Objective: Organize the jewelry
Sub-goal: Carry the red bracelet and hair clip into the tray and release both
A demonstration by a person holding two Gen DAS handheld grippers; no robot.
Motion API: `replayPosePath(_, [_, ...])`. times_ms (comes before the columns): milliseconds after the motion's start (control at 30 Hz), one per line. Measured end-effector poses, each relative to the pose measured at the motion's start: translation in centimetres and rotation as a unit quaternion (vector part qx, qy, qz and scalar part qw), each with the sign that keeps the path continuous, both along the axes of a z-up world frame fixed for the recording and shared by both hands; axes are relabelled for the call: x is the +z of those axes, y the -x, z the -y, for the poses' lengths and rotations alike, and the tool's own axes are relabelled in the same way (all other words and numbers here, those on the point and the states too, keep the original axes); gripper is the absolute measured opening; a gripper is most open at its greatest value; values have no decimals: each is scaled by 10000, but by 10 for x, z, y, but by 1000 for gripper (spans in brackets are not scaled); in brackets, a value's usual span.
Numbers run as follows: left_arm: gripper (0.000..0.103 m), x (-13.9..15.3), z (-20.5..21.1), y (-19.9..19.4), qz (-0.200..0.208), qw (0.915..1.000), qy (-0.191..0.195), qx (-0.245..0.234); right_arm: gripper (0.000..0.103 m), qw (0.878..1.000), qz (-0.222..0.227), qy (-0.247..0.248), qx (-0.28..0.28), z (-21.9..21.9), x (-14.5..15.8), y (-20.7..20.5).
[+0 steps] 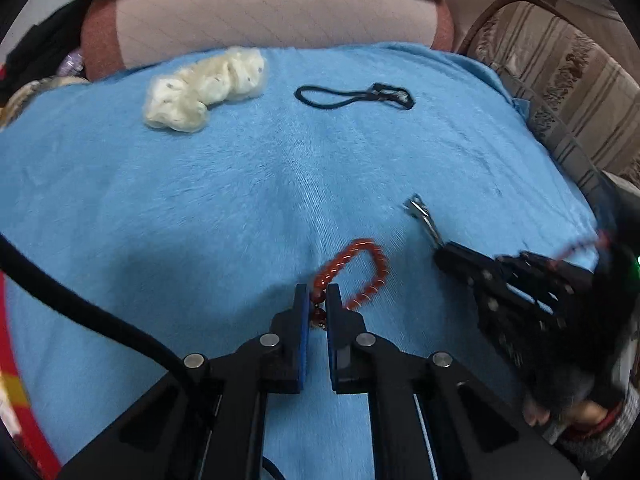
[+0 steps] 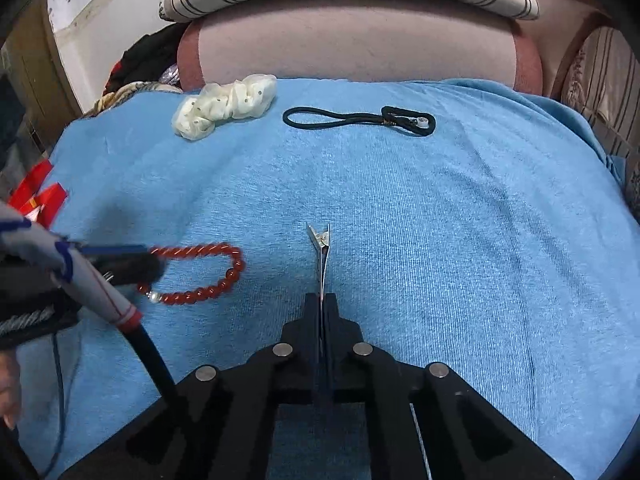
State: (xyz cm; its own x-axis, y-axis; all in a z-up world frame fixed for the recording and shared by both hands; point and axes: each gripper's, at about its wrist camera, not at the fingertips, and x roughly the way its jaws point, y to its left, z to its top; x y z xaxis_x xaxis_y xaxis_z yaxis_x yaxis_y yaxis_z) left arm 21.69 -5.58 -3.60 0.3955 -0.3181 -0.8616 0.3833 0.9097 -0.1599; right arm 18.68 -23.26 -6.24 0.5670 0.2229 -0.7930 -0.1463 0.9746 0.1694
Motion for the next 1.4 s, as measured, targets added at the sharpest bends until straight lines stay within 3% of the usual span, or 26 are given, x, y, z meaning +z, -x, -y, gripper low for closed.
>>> replayPosePath(433, [7, 65, -64, 108, 719, 9947, 56, 737, 2, 9984, 351, -406, 147, -20, 58, 85])
replayPosePath(767, [7, 91, -111, 172, 1119, 9794, -85, 1678, 2, 9966, 419, -603, 372, -47, 73, 134])
replayPosePath(1100, [7, 102, -153, 202, 1203, 9690, 133, 2155, 2, 9957, 436, -524, 631, -76, 86, 155])
replayPosePath(1400, [7, 105, -188, 215, 1370, 9561, 21, 2589, 2, 9938, 400, -315, 984, -115, 91, 159])
